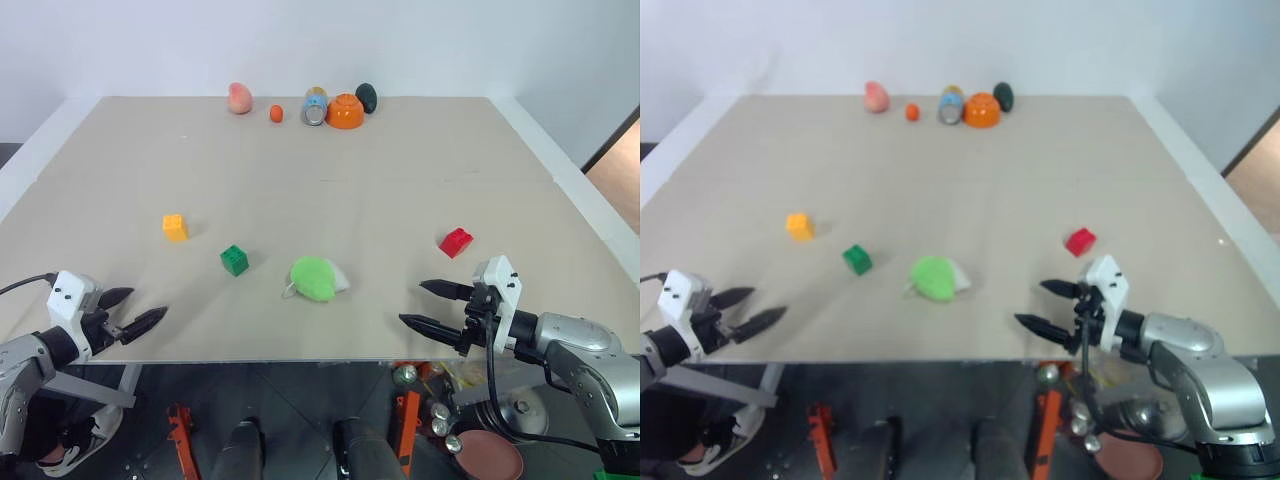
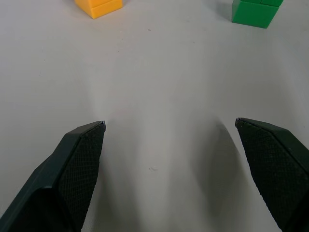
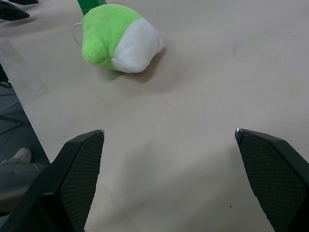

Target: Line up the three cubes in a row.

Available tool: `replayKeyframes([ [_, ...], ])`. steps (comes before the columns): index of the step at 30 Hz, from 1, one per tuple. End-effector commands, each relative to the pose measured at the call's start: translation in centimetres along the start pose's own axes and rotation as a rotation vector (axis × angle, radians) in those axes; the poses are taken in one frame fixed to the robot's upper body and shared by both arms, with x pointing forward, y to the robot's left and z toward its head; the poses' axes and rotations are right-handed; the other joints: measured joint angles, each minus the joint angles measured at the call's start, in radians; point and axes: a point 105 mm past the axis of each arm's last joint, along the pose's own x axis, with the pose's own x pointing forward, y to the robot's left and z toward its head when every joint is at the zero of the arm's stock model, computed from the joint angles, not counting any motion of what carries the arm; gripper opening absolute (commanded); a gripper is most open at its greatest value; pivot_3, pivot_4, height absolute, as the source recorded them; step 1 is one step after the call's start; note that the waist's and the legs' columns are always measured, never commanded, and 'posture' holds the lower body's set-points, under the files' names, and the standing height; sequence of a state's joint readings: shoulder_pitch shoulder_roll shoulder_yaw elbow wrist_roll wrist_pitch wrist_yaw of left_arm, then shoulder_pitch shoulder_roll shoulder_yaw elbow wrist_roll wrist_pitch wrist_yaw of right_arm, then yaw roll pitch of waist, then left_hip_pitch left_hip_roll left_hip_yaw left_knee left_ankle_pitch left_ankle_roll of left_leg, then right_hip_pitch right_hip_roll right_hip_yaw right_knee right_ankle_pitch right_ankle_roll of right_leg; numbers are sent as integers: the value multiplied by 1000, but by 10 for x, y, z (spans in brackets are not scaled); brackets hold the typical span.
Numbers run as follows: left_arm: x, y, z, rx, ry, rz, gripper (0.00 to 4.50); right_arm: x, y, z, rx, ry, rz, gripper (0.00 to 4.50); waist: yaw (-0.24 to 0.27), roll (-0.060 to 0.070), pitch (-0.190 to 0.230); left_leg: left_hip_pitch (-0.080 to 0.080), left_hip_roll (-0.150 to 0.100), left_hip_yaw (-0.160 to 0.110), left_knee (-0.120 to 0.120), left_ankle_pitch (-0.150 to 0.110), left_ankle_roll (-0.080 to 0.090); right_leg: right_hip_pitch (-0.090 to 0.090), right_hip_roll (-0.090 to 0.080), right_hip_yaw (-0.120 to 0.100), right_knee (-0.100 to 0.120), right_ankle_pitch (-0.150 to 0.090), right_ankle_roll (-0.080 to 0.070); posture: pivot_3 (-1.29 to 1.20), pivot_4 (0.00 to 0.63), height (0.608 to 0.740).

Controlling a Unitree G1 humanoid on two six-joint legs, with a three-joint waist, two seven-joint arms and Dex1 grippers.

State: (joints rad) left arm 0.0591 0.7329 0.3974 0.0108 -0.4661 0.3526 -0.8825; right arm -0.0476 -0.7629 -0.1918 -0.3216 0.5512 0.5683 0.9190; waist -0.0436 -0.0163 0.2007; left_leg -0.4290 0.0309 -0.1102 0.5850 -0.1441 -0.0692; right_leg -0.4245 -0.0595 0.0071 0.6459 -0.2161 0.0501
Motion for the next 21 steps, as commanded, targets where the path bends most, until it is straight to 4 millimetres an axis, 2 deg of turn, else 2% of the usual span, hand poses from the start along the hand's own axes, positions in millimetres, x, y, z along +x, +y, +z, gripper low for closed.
replayKeyframes([
  [1, 6, -11, 31, 56, -93, -101, 4457, 8, 2, 17, -79, -26, 37, 4500, 0, 0, 0, 0, 0, 0, 0, 0, 0, 0, 0, 0, 0, 0, 0, 0, 150, 738],
  [3, 13, -30, 62, 106, -195, -240, 4457, 24, 7, 36, -146, -57, 90, 4500, 0, 0, 0, 0, 0, 0, 1, 0, 0, 0, 0, 0, 0, 0, 0, 0, 150, 738],
  [4, 14, -36, 70, 121, -223, -279, 4457, 28, 9, 41, -164, -65, 109, 4500, 0, 0, 0, -1, 0, 0, 2, 0, 0, 0, 0, 0, 0, 1, 0, 0, 150, 738],
  [5, 15, -40, 74, 127, -228, -301, 4457, 31, 10, 43, -177, -67, 125, 4500, 0, 0, 0, -1, 1, 0, 2, 0, 0, 0, 0, -1, 0, 1, 0, 0, 150, 738],
  [8, 17, -70, 86, 184, -228, -465, 4457, 44, 16, 54, -233, -73, 211, 4500, -1, -1, 0, 0, 1, 1, 3, 1, 0, 2, 0, 0, 0, 1, 0, 0, 150, 738],
  [9, 16, -82, 88, 215, -223, -528, 4457, 48, 17, 57, -249, -75, 237, 4500, -2, -1, 0, 0, 1, 1, 3, 1, 0, 2, 0, 1, 0, 1, 0, 0, 150, 738],
  [14, 16, -113, 82, 296, -153, -689, 4457, 71, 17, 62, -305, -56, 332, 4500, -3, -1, 0, -2, 1, 2, 2, 0, -1, 1, 2, 2, 0, -1, 5, 0, 150, 738],
  [21, 18, -123, 76, 352, -109, -733, 4457, 111, 13, 63, -354, -24, 412, 4500, -4, -1, 0, 0, 2, 2, 1, 0, 0, 1, 3, 3, 1, 0, 4, 0, 150, 738],
])
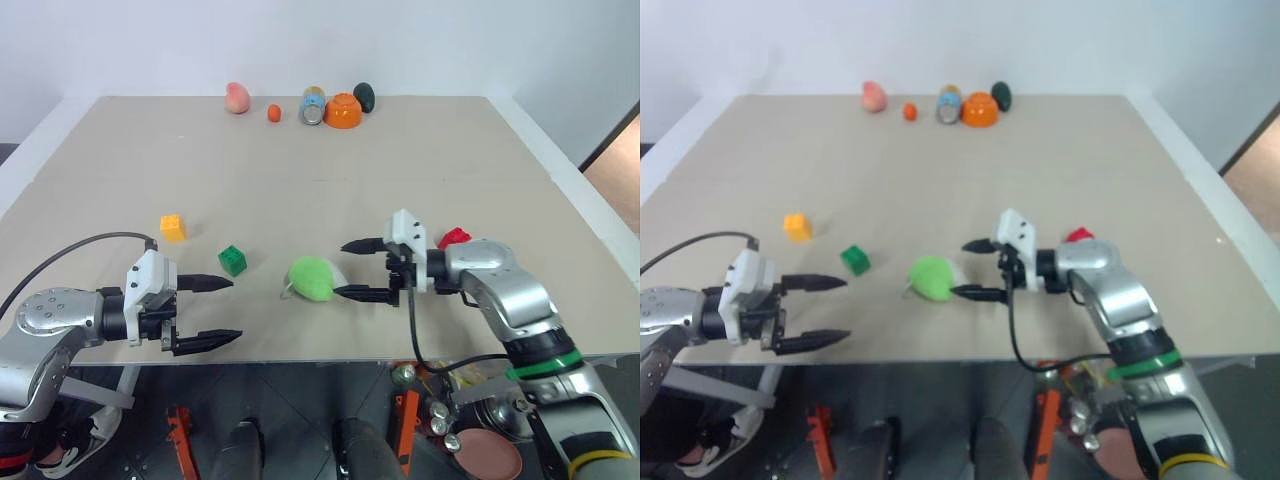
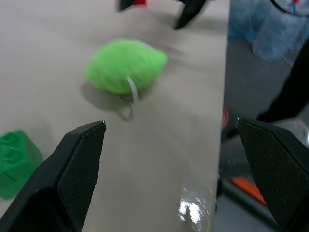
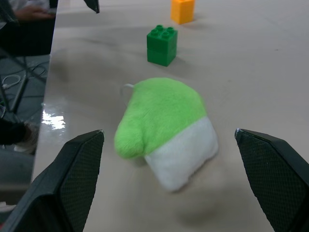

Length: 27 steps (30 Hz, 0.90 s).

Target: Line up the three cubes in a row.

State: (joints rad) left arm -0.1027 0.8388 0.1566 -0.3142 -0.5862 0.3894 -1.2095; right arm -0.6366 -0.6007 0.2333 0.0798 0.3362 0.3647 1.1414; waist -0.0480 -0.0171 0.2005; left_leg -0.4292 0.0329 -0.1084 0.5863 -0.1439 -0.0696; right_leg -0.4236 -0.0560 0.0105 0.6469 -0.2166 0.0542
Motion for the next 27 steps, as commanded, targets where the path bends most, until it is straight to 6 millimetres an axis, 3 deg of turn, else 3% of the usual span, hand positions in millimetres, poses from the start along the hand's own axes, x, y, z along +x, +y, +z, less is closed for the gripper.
replayKeyframes([
  [1, 3, -4, 8, 53, -1, -16, 4457, 10, -6, 7, -64, 2, 41, 4500, 0, 0, 0, 0, 0, 0, 0, 0, 0, 0, 0, 0, 0, 0, 0, 0, 150, 738],
  [8, 11, -9, 14, 57, -16, 3, 4457, 39, -9, 6, -98, 15, 101, 4500, 0, 0, 0, 0, 0, 0, 0, 0, 0, 0, 1, 1, 0, 1, 1, 0, 150, 738],
  [13, 14, -8, 19, 68, -21, 30, 4457, 54, -9, -8, -85, 43, 99, 4500, 1, 0, 0, 1, 0, 0, 0, 0, 0, 0, 1, 2, 1, 1, 2, 0, 150, 738],
  [14, 15, -8, 20, 69, -22, 33, 4500, 55, -9, -12, -74, 50, 99, 3978, 1, 0, 0, 1, 0, 0, 1, 0, 0, 1, 1, 2, 1, 1, 2, 0, 150, 738],
  [24, 30, -1, 24, 109, -48, 13, 4500, 50, 5, -33, -19, 59, 88, 676, 1, 0, 0, 6, 0, 0, 1, 1, -1, 5, 2, 3, 2, 2, 1, 0, 150, 738],
  [27, 39, 5, 26, 126, -61, 4, 4500, 40, 4, -33, 17, 45, 28, 676, 4, 0, 0, 6, 0, 0, 1, 1, -1, 6, 2, 3, 2, 2, 1, 0, 150, 738],
])
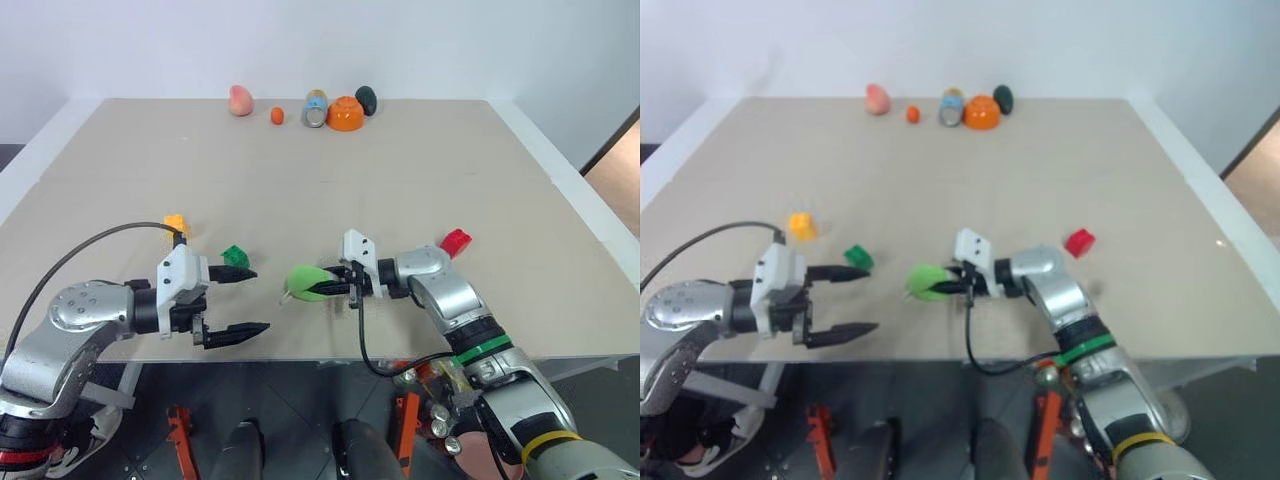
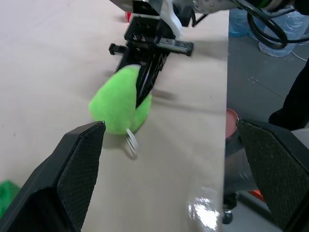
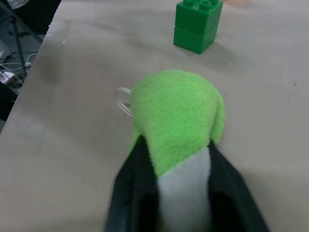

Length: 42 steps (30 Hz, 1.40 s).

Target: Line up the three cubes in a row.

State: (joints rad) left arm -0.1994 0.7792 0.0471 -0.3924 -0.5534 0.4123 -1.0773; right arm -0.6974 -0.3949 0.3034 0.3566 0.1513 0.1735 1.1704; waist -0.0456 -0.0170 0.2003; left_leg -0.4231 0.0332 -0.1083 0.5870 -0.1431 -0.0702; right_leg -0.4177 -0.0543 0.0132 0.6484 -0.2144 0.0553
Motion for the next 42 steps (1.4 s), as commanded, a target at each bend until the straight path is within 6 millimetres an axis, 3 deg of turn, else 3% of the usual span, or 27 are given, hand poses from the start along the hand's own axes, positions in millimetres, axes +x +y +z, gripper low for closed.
replayKeyframes([
  [1, 10, 8, 6, 49, -24, -6, 4500, -18, 3, -4, 49, 1, -60, 676, 7, 0, 0, 0, 0, 0, 0, 0, 0, 1, 0, 0, 0, 0, 0, 0, 150, 738],
  [4, 19, 14, 8, 65, -43, -4, 4500, -38, 9, 10, 65, -56, -104, 676, 9, 0, 0, 0, -1, 0, 1, 0, 0, 1, 0, 1, 0, 0, 1, 0, 150, 738],
  [8, 38, 17, 13, 65, -94, -17, 4500, -94, 19, 49, 42, -175, -224, 676, 22, 0, 0, -2, -2, 0, 1, 0, 0, 0, -1, 1, 0, -1, 3, 0, 150, 738],
  [12, 55, 17, 16, 64, -135, -33, 4500, -164, -4, 79, 0, -243, -534, 676, 20, 0, 0, -1, -2, 1, 2, 0, 0, 0, -1, 2, 0, 0, 3, 0, 150, 738],
  [15, 64, 16, 16, 58, -151, -53, 4500, -202, -26, 78, 2, -235, -774, 676, 18, 0, 0, -1, -2, 1, 3, 0, 0, 1, -1, 2, 0, 0, 2, 0, 150, 738],
  [19, 77, 19, 15, 60, -167, -60, 4500, -245, -60, 44, 83, -127, -1136, 676, 18, 0, 0, -1, -2, 2, 6, 0, 1, 1, -1, 3, 0, 1, 1, 0, 150, 738],
  [25, 94, 21, 17, 48, -222, -52, 4500, -268, -82, -16, 139, 91, -1451, 676, 18, 1, 0, -2, -2, 4, 7, 0, 1, 1, -2, 6, -1, 2, 3, 0, 150, 738],
  [28, 100, 17, 15, 38, -238, -56, 4500, -277, -86, -33, 165, 118, -1545, 1514, 17, 2, 0, -2, -2, 5, 6, 0, 2, 0, -1, 7, 0, 3, 4, 0, 150, 738],
  [33, 104, 12, 15, 17, -255, -59, 4500, -281, -94, -36, 181, 90, -1602, 3321, 12, 2, -1, -2, -2, 6, 6, 0, 2, 0, -1, 8, 0, 3, 5, 0, 150, 738],
  [36, 101, 14, 13, 7, -259, -48, 4500, -286, -98, -21, 146, 5, -1638, 4321, 10, 2, -1, -1, -3, 6, 6, 1, 3, 0, -1, 8, 0, 4, 5, 0, 150, 738],
  [42, 100, 11, 9, -15, -257, -59, 4500, -287, -96, -8, 129, -82, -1649, 4457, 2, 2, -1, -1, -3, 6, 6, 1, 4, 0, -1, 9, 0, 4, 6, 0, 150, 738],
])
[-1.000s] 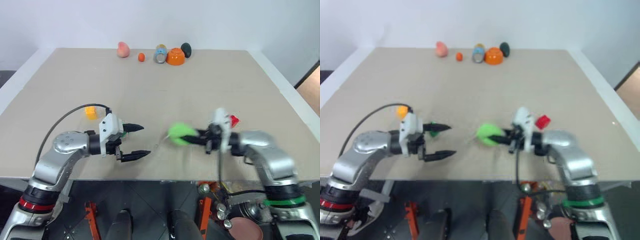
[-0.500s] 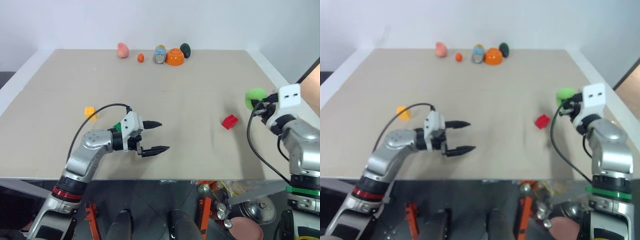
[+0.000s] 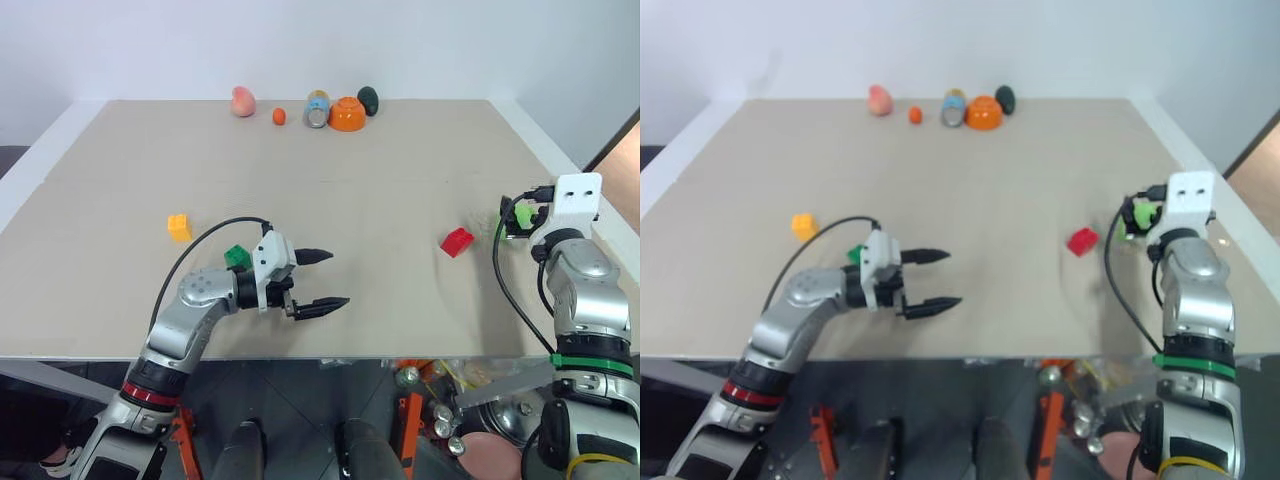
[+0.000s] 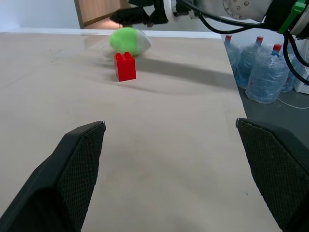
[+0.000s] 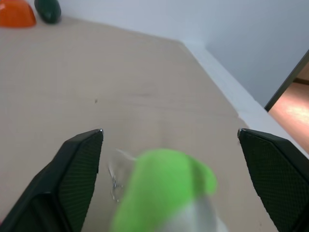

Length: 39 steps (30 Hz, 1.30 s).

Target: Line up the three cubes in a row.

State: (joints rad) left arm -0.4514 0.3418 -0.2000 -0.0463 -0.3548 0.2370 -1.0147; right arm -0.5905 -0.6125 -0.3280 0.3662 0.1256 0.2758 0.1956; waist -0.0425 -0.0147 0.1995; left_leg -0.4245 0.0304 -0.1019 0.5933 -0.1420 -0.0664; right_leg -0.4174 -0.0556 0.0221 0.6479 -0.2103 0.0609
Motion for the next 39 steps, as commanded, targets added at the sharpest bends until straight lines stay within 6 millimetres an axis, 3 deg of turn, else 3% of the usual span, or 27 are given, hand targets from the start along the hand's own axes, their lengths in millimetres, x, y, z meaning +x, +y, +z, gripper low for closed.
replayKeyframes([
  [1, -2, -1, 7, 19, -28, -9, 4500, -4, -8, 27, 33, -104, -25, 4457, -1, 0, 0, 0, 0, 0, 0, 0, 0, 0, 0, 0, 0, 0, 0, 0, 150, 738],
  [7, 0, 1, 11, 21, -38, -18, 4500, -12, -11, 40, 122, -148, 3, 4457, -2, 0, 0, 0, 0, 0, 0, 0, 0, 0, 0, 0, 0, 0, 0, 0, 150, 738],
  [11, -3, -2, 13, 19, -36, -46, 4500, -28, 16, 46, 41, -160, 219, 4457, -2, 0, 0, 0, 0, 0, 0, 0, 1, 0, 0, 0, 0, 0, 0, 0, 150, 738],
  [15, -4, -8, 14, 2, -37, -96, 4500, -48, 26, 54, 8, -185, 378, 4457, -2, 1, 0, 0, 0, 0, 0, -1, 1, 0, 0, 1, 0, 0, 0, 0, 150, 738],
  [19, -1, -6, 15, 6, -31, -115, 4500, -73, 42, 47, -41, -138, 580, 4457, -2, 1, 0, 0, 0, 0, 1, -1, 1, 0, 0, 1, 0, 0, 0, 0, 150, 738],
  [24, 4, -5, 22, 4, -64, -140, 4500, -91, 50, 33, -45, -58, 699, 4457, -1, 1, 0, 0, 0, 0, 3, -1, 1, 1, 0, 1, 0, 0, 0, 0, 150, 738],
  [39, 39, 24, 18, 115, -72, 54, 4500, -82, 55, 8, -57, -10, 648, 4457, -1, 1, 0, -1, -1, 1, 5, -1, 2, 1, 0, 2, -1, 1, 1, 0, 150, 738],
])
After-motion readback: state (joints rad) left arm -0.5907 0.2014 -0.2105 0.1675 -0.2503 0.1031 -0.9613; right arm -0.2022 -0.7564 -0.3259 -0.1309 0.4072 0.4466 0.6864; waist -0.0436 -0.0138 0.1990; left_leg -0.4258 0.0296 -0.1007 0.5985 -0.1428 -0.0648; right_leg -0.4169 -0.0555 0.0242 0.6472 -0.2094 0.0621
